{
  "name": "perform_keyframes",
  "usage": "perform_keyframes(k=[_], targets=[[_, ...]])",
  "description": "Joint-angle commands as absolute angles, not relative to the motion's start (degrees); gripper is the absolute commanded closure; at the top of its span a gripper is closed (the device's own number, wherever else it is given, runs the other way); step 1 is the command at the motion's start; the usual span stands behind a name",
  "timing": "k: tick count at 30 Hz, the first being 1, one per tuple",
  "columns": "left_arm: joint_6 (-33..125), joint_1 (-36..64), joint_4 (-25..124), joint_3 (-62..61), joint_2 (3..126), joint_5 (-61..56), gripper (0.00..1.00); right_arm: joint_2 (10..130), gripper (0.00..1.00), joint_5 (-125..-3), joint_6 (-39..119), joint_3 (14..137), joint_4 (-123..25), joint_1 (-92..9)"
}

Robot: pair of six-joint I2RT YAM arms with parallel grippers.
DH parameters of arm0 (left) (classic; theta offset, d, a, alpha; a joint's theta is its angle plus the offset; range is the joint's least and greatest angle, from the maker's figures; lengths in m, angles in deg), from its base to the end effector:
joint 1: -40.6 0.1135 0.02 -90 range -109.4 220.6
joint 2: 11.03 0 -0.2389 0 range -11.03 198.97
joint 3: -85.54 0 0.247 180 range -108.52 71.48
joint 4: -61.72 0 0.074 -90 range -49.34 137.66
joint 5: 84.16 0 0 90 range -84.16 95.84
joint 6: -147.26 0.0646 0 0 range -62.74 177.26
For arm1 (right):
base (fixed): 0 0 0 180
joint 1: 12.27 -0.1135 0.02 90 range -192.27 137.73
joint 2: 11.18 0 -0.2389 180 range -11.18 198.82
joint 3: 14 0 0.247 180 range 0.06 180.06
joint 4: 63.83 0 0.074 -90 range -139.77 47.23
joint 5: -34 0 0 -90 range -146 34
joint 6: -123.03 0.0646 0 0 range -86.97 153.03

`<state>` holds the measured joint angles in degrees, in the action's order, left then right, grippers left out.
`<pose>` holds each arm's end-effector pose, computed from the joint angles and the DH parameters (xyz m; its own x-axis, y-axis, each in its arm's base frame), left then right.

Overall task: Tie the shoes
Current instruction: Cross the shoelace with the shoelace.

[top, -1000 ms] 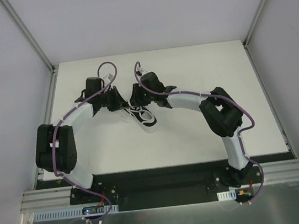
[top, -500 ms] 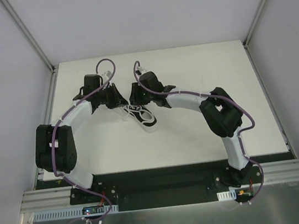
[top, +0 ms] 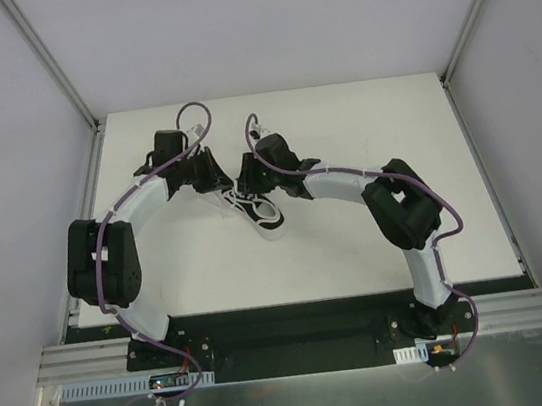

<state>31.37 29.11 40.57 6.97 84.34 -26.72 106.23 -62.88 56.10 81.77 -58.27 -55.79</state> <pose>0.3656 -0.1098 0.2010 -0.7971 -0.2135 -0.5649 0.2620 0.7205 -0.6421 0.3445 0.3378 0.1714 -0.6031 -0.0362 -0.7968 -0.5702 0.7182 0.3989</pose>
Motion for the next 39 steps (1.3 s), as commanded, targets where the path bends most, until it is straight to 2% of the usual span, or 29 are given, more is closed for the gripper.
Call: perform_keyframes(k=[1, 24, 39], targets=[[33.4, 30.0, 39.3, 4.1, 85.0, -28.1, 1.0, 102.4, 0.65, -63.4, 58.2, 80.0, -61.0, -55.7], [34.0, 30.2, 38.3, 3.5, 84.6, -29.1, 1.0, 110.3, 0.66, -69.1, 63.0, 87.6, -64.8, -55.8], [34.6, 30.6, 37.6, 4.2, 84.4, -29.2, 1.0, 106.2, 0.67, -68.4, 64.0, 80.8, -69.4, -55.0]])
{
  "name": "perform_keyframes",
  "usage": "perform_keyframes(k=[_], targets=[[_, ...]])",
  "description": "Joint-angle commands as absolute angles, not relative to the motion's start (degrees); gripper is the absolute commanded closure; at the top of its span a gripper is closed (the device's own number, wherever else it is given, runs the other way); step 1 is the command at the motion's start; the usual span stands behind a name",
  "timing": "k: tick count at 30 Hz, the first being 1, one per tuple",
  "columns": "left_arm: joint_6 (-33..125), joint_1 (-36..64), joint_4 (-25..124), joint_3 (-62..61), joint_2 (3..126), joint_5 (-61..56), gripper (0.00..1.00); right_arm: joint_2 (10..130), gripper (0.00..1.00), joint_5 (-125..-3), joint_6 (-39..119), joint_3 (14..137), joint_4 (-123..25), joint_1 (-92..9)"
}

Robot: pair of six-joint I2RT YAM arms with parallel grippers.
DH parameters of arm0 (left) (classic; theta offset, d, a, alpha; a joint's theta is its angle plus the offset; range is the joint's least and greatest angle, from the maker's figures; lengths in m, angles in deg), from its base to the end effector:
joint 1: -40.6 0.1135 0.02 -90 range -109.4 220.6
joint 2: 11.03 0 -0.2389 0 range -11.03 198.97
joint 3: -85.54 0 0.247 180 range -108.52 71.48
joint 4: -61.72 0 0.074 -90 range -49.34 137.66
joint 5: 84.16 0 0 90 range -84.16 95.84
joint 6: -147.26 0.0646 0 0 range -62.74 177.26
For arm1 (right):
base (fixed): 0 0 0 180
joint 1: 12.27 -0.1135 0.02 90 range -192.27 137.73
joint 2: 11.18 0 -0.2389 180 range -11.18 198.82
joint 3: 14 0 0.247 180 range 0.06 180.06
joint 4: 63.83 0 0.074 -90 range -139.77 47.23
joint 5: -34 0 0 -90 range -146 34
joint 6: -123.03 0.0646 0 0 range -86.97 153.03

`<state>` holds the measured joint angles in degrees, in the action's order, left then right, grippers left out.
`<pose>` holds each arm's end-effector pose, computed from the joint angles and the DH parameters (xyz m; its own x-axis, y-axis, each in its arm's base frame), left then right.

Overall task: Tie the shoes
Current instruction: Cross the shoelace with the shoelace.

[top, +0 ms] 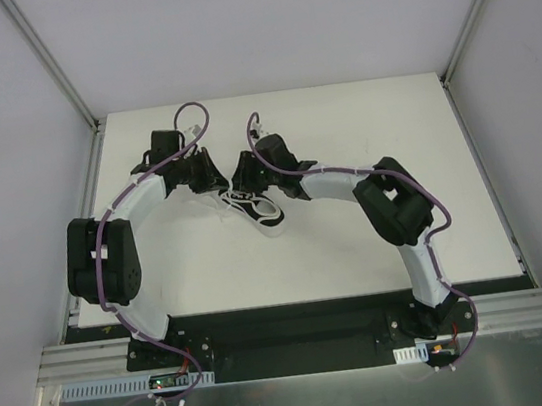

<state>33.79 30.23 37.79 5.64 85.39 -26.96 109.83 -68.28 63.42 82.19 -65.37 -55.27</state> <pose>0.3686 -0.1030 0.1974 -0.8071 -0.1926 -0.5580 0.2566 0.7369 -0.6254 0.3513 0.3464 0.1604 -0.6587 0.0616 -0.7498 -0.5519 0.6379 0.5372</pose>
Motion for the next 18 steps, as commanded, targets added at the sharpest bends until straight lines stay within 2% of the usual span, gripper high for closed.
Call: perform_keyframes(k=[1, 18], targets=[[34.7, 30.8, 37.7, 4.2, 84.4, -29.1, 1.0, 105.8, 0.67, -68.4, 64.1, 80.3, -69.5, -55.0], [35.5, 31.0, 37.6, 5.0, 84.9, -29.4, 1.0, 100.5, 0.67, -67.8, 63.5, 75.1, -71.5, -53.8]])
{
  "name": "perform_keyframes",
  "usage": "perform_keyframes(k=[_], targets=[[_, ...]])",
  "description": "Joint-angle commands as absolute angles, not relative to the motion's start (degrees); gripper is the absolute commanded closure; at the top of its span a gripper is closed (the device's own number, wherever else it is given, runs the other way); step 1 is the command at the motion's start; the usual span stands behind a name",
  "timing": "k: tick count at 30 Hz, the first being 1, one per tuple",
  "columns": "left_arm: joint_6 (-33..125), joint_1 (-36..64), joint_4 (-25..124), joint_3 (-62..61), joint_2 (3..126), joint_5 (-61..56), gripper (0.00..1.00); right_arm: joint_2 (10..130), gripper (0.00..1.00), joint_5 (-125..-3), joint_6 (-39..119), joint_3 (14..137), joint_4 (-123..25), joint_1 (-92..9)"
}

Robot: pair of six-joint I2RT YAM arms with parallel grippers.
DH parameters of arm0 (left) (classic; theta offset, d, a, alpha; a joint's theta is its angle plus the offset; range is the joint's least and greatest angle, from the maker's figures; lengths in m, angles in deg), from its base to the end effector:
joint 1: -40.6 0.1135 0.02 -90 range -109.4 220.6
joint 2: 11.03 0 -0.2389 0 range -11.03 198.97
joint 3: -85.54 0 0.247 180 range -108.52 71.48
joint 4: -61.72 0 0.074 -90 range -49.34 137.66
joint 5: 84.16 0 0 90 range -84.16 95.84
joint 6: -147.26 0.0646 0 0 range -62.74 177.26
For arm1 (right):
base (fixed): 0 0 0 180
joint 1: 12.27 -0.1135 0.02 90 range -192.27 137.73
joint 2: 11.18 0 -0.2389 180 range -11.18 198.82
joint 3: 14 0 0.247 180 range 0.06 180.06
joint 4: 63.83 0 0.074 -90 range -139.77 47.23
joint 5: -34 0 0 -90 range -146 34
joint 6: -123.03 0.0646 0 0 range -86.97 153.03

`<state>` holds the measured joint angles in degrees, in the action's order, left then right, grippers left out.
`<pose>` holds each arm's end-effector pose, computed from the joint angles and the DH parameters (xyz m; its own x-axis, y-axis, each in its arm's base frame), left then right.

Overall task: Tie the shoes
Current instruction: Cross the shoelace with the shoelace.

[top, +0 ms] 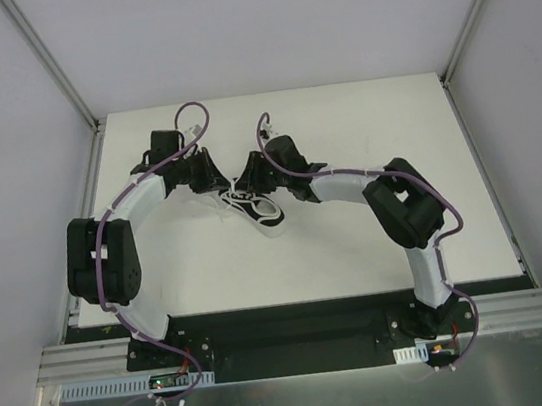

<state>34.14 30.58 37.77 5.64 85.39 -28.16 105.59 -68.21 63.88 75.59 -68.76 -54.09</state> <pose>0.3685 -0.1018 0.1979 -0.8089 -0.1876 -0.5571 0.2670 0.7271 -0.6325 0.3443 0.3264 0.1620 -0.6513 0.0898 -0.7535 -0.5400 0.6427 0.5434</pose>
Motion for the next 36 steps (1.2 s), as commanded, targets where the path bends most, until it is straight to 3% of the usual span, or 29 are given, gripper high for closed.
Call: perform_keyframes(k=[1, 20, 36], targets=[[35.6, 31.0, 37.6, 5.0, 85.2, -29.5, 1.0, 100.0, 0.67, -67.9, 63.4, 74.9, -71.4, -53.8], [35.8, 31.1, 36.2, 4.3, 85.6, -32.7, 1.0, 95.4, 0.67, -67.5, 61.4, 70.0, -70.0, -52.5], [32.2, 31.1, 32.9, 1.9, 86.3, -31.8, 1.0, 93.6, 0.67, -67.5, 56.4, 66.6, -71.1, -58.8]])
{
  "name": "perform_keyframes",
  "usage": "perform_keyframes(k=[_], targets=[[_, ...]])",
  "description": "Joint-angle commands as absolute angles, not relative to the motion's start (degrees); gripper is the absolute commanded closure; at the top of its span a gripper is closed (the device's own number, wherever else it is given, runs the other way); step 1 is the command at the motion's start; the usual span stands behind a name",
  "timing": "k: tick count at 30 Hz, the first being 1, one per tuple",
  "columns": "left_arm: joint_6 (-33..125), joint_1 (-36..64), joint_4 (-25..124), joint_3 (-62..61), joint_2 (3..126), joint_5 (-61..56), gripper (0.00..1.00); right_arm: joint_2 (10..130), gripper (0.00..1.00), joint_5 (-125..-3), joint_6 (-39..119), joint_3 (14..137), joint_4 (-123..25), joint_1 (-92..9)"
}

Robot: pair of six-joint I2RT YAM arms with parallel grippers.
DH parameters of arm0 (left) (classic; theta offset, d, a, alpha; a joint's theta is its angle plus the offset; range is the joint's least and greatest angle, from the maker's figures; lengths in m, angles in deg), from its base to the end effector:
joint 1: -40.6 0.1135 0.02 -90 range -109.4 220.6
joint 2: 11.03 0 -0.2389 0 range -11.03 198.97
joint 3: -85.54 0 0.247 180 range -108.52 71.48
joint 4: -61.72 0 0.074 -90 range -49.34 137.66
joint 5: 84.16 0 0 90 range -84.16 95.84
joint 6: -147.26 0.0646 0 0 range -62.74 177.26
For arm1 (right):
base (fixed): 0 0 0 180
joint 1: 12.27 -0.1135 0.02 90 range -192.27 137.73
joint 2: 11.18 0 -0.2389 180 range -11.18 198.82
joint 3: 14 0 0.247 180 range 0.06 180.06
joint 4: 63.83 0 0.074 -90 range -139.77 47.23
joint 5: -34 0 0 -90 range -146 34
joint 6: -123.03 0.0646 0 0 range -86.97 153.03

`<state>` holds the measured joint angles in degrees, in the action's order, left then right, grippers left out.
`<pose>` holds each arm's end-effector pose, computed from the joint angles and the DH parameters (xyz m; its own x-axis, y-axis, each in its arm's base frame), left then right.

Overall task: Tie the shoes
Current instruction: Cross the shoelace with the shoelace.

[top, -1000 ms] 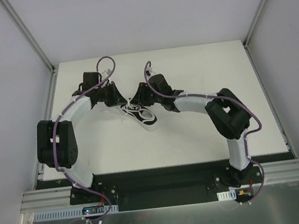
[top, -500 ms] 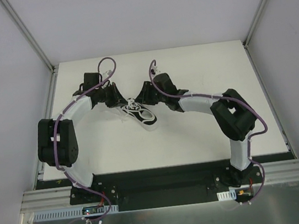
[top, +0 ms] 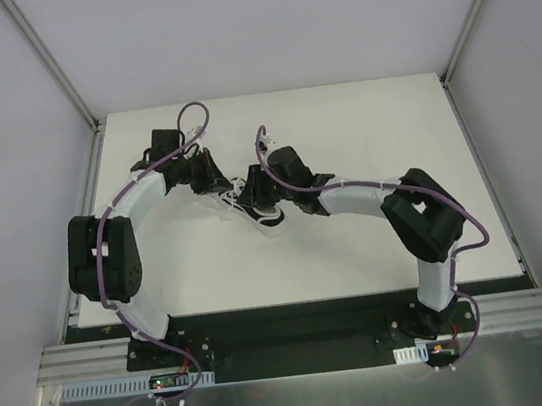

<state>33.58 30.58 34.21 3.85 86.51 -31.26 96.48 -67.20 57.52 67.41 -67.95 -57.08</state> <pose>0.3676 -0.1045 0.1967 -0.8484 -0.1754 -0.4995 0.2511 0.6974 -0.6713 0.3042 0.3199 0.1801 -0.5827 -0.0057 -0.8127 -0.6345 0.6280 0.4506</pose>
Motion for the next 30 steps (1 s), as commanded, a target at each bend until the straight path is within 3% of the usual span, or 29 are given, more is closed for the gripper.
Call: perform_keyframes(k=[1, 5, 21, 25, 30], targets=[[32.1, 31.0, 32.9, 1.9, 86.3, -31.7, 1.0, 93.8, 0.67, -67.4, 56.7, 66.7, -71.2, -59.2], [31.9, 31.1, 32.9, 1.7, 86.3, -31.4, 1.0, 95.8, 0.62, -67.6, 57.4, 68.3, -71.3, -60.3], [31.9, 31.0, 32.5, 1.2, 85.7, -31.2, 1.0, 102.9, 0.64, -63.8, 58.4, 75.4, -68.0, -61.5], [32.0, 31.1, 32.5, 1.3, 85.7, -31.2, 1.0, 102.5, 0.72, -62.7, 58.2, 75.4, -67.7, -61.6], [32.1, 31.0, 32.5, 1.3, 85.5, -31.1, 1.0, 101.3, 0.92, -62.9, 56.9, 74.7, -67.2, -61.2]])
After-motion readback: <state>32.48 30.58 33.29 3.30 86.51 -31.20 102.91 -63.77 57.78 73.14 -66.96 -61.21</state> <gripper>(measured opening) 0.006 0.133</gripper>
